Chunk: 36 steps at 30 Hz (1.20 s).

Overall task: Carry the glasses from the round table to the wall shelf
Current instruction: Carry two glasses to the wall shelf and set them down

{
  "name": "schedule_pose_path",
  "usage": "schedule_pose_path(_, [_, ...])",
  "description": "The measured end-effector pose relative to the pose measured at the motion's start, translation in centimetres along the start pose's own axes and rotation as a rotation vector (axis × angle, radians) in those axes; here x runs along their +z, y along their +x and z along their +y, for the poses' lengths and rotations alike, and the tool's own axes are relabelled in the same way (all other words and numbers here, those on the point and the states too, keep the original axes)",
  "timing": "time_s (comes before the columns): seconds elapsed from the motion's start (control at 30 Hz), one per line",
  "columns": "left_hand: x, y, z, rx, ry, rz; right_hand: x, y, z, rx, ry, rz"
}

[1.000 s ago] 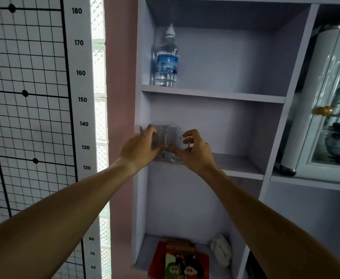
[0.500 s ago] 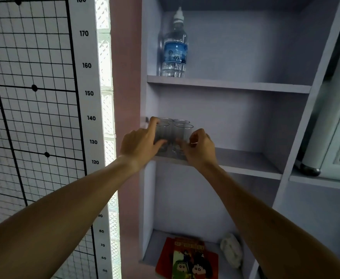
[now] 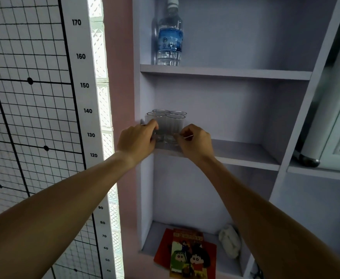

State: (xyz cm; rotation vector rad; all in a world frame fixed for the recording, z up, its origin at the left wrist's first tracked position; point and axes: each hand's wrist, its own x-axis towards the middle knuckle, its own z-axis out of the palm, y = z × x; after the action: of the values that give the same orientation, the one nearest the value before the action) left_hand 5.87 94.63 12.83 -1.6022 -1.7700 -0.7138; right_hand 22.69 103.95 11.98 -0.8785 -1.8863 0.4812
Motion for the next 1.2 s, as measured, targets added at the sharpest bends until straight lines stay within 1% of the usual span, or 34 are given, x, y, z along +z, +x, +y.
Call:
schedule_pose_path(0.13, [0.1,-0.9,-0.1,-0.03,-0.061,-0.048,-0.2,-0.2,0.1,-0.023,-0.02,-0.02])
schedule_pose_path(0.2, [0.1,-1.6,-0.2,-0.038,-0.131,-0.069,-0.3,-0.6,0.1,-0.055,-0.045,0.009])
schedule_pose_path(0.27, [0.0,-2.8,-0.4,-0.042,-0.195,-0.075,-0.2,-1.8,0.1,-0.16,-0.056,0.063])
schedule_pose_path(0.37, [-0.2,-5.6,-1.3,-0.027,-0.222,-0.102,0.9,-4.5,0.6,-0.418,-0.077,0.158])
schedule_pose_path(0.43, [-0.2,-8.1,-2.1,-0.045,-0.221,-0.142,2.1,-6.7,1.0,-0.517,-0.08,0.142])
schedule_pose_path(0.47, [-0.2,-9.4,-2.5,-0.076,-0.225,-0.178,2.9,-7.8,1.4,-0.539,-0.065,0.081])
schedule_pose_path(0.53, [0.0,-12.7,-3.5,-0.17,-0.232,-0.306,4.8,-10.6,2.8,-0.505,-0.044,-0.151])
schedule_pose_path(0.67, [1.3,-22.0,-6.0,-0.415,-0.231,-0.666,9.3,-17.3,6.5,-0.214,-0.16,-0.678])
schedule_pose_path(0.7, [1.5,-25.4,-6.3,-0.505,-0.247,-0.742,10.4,-19.5,7.6,-0.153,-0.187,-0.788])
schedule_pose_path(0.77, [1.7,-33.4,-6.0,-0.693,-0.266,-0.842,12.5,-24.3,9.7,-0.057,-0.237,-0.984])
schedule_pose_path(0.83, [1.3,-42.6,-4.6,-0.863,-0.271,-0.957,14.3,-30.0,11.7,-0.007,-0.288,-1.209])
schedule_pose_path(0.93, [-0.8,-56.8,-0.9,-1.086,-0.341,-1.232,15.4,-38.6,13.8,0.056,-0.364,-1.578])
schedule_pose_path(1.0, [-3.3,-64.7,2.3,-1.252,-0.39,-1.358,15.7,-43.8,14.3,0.069,-0.382,-1.758])
schedule_pose_path(1.07, [-5.7,-69.8,5.8,-1.393,-0.444,-1.421,15.3,-47.9,14.7,0.058,-0.415,-1.877])
schedule_pose_path(1.1, [-7.1,-72.1,7.6,-1.479,-0.461,-1.418,15.3,-50.3,14.8,0.038,-0.432,-1.937])
schedule_pose_path(1.17, [-9.3,-75.2,11.0,-1.663,-0.478,-1.35,15.0,-54.2,14.2,0.009,-0.431,-2.031])
schedule_pose_path(1.2, [-10.2,-76.3,13.0,-1.766,-0.487,-1.281,14.7,-56.1,14.0,0.004,-0.434,-2.081])
